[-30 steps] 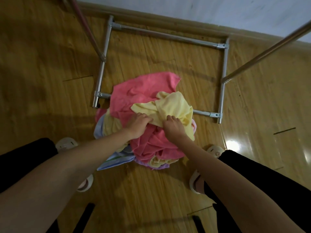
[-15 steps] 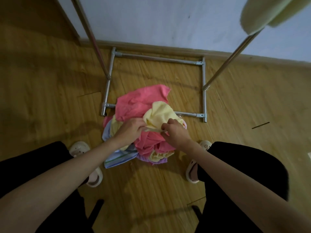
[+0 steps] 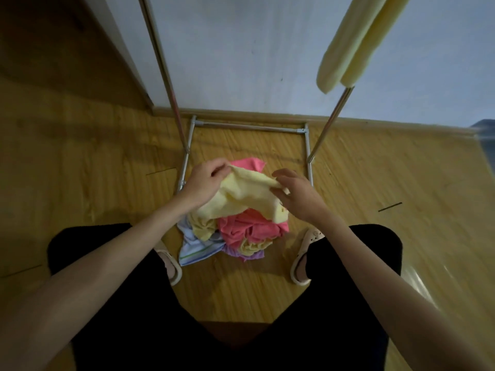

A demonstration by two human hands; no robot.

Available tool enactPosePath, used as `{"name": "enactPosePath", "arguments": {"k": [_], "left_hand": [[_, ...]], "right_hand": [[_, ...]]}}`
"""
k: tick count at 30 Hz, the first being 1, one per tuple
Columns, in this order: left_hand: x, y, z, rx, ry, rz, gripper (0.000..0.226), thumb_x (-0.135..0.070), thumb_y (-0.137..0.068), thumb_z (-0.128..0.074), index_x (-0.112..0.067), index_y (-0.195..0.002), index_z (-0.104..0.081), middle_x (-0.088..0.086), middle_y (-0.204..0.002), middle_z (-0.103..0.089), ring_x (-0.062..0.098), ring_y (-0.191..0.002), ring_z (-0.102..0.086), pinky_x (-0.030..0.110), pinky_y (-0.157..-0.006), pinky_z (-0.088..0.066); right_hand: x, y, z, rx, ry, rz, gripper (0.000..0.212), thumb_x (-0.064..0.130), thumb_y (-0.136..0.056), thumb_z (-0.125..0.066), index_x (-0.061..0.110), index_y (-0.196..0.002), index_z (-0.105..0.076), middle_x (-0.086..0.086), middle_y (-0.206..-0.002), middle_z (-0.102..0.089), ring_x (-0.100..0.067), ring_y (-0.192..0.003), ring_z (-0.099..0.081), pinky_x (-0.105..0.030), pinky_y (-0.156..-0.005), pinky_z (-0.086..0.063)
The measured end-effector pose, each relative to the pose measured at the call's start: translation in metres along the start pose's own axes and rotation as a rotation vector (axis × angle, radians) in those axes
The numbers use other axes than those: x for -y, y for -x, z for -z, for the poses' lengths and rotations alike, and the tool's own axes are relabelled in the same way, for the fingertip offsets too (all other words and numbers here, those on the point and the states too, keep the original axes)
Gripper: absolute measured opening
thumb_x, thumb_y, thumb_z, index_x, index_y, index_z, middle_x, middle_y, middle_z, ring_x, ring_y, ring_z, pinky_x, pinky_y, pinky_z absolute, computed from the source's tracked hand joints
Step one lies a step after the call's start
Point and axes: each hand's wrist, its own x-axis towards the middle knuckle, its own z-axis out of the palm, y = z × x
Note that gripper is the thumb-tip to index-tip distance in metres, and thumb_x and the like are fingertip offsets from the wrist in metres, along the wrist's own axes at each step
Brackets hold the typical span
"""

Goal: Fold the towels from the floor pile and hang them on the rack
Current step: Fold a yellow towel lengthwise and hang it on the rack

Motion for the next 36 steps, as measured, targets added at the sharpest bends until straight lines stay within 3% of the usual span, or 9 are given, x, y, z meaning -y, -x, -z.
{"name": "enactPosePath", "arguments": {"k": [2,4,9,12,14,17,23,27,36], "left_hand": [[-0.015,0.004,0.010,0.074,0.065,0.027,0.025,-0.017,-0.095,-0.053,0.004,-0.081,-0.057,0.015,-0.071,-0.049,0.017,-0.068,-0.046,0.032,-0.065,-0.031],[-0.030,0.012,0.021,0.151,0.109,0.031,0.037,-0.027,-0.086,-0.055,0.007,-0.073,-0.051,0.012,-0.068,-0.042,0.018,-0.066,-0.042,0.034,-0.065,-0.029],[-0.059,0.028,0.045,0.242,0.227,0.004,0.055,-0.050,-0.078,-0.063,0.005,-0.078,-0.064,0.003,-0.073,-0.053,0.012,-0.071,-0.052,0.028,-0.071,-0.038],[-0.075,0.032,0.056,0.279,0.099,-0.073,0.053,-0.051,-0.083,-0.063,-0.001,-0.066,-0.059,-0.008,-0.056,-0.046,0.005,-0.054,-0.043,0.020,-0.054,-0.031],[-0.084,0.032,0.063,0.294,-0.010,-0.087,0.032,-0.040,-0.082,-0.069,-0.013,-0.066,-0.065,-0.015,-0.054,-0.051,-0.001,-0.053,-0.045,0.017,-0.052,-0.031],[-0.092,0.032,0.074,0.307,-0.124,-0.090,0.048,-0.043,-0.082,-0.067,0.003,-0.068,-0.059,0.000,-0.056,-0.041,0.010,-0.052,-0.039,0.028,-0.051,-0.027],[-0.111,0.018,0.096,0.110,-0.205,-0.015,0.029,-0.015,-0.094,-0.051,-0.007,-0.067,-0.054,0.004,-0.060,-0.042,0.012,-0.053,-0.039,0.028,-0.051,-0.026],[-0.125,0.014,0.105,-0.038,-0.127,-0.013,0.037,-0.019,-0.096,-0.047,0.011,-0.077,-0.056,0.008,-0.068,-0.048,0.017,-0.062,-0.046,0.028,-0.056,-0.031],[-0.155,0.010,0.122,-0.310,0.132,-0.028,0.034,-0.018,-0.096,-0.041,0.005,-0.076,-0.057,0.008,-0.070,-0.043,0.018,-0.062,-0.042,0.028,-0.054,-0.030]], "right_hand": [[0.017,0.007,0.013,-0.136,-0.162,-0.041,0.010,0.013,-0.093,-0.053,0.008,-0.085,-0.054,-0.001,-0.078,-0.059,-0.020,-0.070,-0.054,-0.034,-0.061,-0.040],[0.033,0.011,0.029,-0.205,-0.253,-0.070,0.013,0.012,-0.094,-0.051,0.009,-0.081,-0.050,0.004,-0.064,-0.050,-0.012,-0.057,-0.047,-0.029,-0.052,-0.033],[0.067,0.006,0.072,-0.158,-0.276,0.007,0.029,0.015,-0.094,-0.053,0.019,-0.068,-0.042,0.009,-0.057,-0.042,-0.006,-0.053,-0.040,-0.024,-0.052,-0.031],[0.082,0.001,0.088,-0.119,-0.206,0.068,0.037,0.017,-0.093,-0.055,0.024,-0.062,-0.036,0.009,-0.056,-0.039,-0.009,-0.052,-0.038,-0.035,-0.053,-0.035],[0.089,-0.001,0.094,-0.106,-0.163,0.113,0.029,0.015,-0.091,-0.057,0.017,-0.065,-0.044,0.009,-0.057,-0.041,-0.010,-0.053,-0.040,-0.039,-0.054,-0.037],[0.095,-0.002,0.104,-0.099,-0.085,0.169,0.013,0.014,-0.087,-0.061,0.006,-0.077,-0.057,0.006,-0.063,-0.051,-0.015,-0.059,-0.048,-0.042,-0.057,-0.043],[0.103,0.005,0.117,-0.087,-0.137,0.139,0.022,0.023,-0.076,-0.078,0.016,-0.078,-0.056,0.006,-0.067,-0.053,-0.014,-0.062,-0.048,-0.036,-0.059,-0.043],[0.111,0.011,0.111,-0.160,-0.320,0.181,0.023,0.025,-0.080,-0.075,0.012,-0.086,-0.057,-0.007,-0.062,-0.050,-0.015,-0.056,-0.041,-0.024,-0.053,-0.033],[0.122,0.008,0.119,-0.323,-0.451,0.201,0.019,0.023,-0.095,-0.057,0.008,-0.105,-0.062,0.011,-0.067,-0.051,-0.005,-0.060,-0.047,-0.016,-0.057,-0.036]]}}
